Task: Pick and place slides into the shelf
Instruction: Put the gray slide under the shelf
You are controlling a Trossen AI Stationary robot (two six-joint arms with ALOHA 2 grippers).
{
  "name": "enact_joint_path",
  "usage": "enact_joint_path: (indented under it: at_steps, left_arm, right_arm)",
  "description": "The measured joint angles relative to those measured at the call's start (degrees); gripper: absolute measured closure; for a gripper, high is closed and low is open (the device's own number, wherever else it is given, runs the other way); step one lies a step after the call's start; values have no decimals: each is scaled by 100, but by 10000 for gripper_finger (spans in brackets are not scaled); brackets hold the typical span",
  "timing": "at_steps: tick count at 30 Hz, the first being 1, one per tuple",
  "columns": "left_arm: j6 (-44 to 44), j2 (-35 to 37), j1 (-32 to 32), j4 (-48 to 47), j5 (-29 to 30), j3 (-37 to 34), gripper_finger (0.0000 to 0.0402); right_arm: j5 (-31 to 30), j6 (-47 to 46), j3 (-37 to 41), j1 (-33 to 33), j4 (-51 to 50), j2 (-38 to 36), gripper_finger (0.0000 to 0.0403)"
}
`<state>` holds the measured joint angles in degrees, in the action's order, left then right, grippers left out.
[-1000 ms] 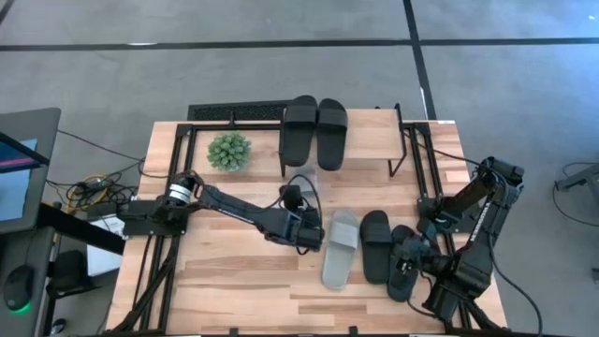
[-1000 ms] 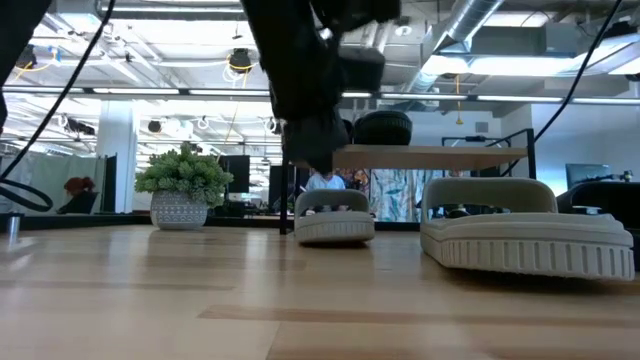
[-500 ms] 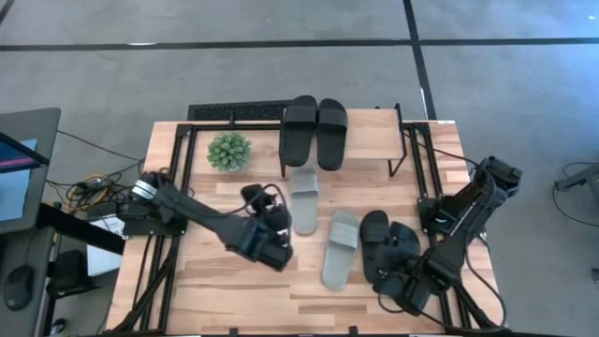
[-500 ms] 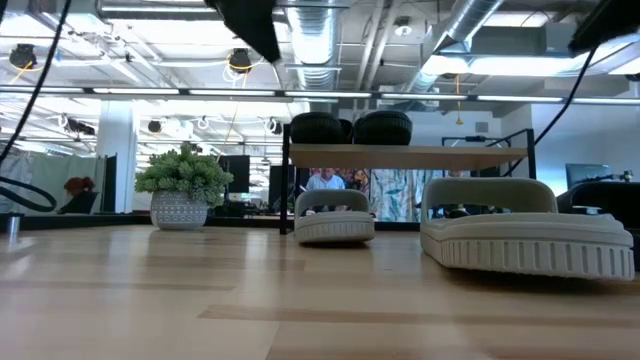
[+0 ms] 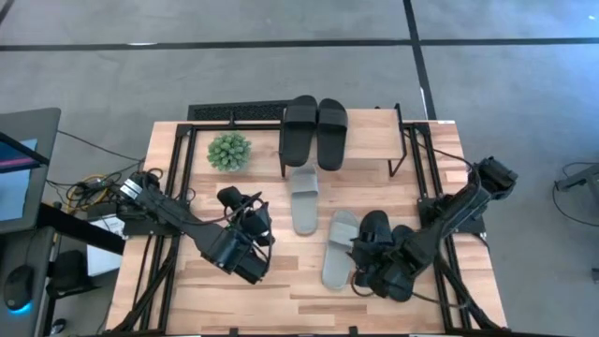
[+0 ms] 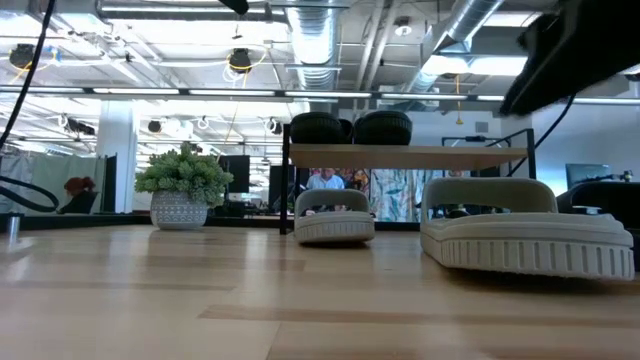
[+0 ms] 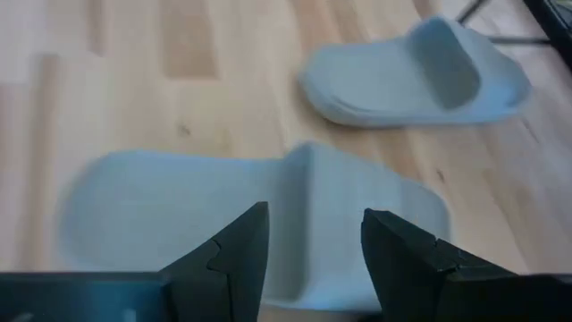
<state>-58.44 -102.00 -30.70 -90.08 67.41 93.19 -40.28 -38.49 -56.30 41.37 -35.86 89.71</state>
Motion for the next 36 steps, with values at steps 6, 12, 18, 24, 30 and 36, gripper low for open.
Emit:
enact_joint_path:
  at_steps: [6, 12, 18, 24, 30, 36]
  left_arm:
    - [5, 17, -17, 10, 88, 0, 260]
    - [9, 15, -17, 7, 97, 0, 260]
    - [9, 15, -17, 7, 96, 0, 260]
    - [5, 15, -17, 7, 81, 0, 260]
    - [-6, 15, -17, 7, 79, 0, 260]
    - [-70, 15, -17, 7, 77, 0, 260]
  right_arm:
    - [158, 112, -4, -217, 71, 444, 218]
    - [426, 23, -7, -263, 206, 917, 221]
    - [93, -446, -81, -263, -53, 1129, 284]
    - [-280, -460, -216, -298, -485, 1172, 391]
    - [-475, -373, -214, -435, -613, 1149, 399]
    - [-638, 102, -205, -697, -774, 1025, 400]
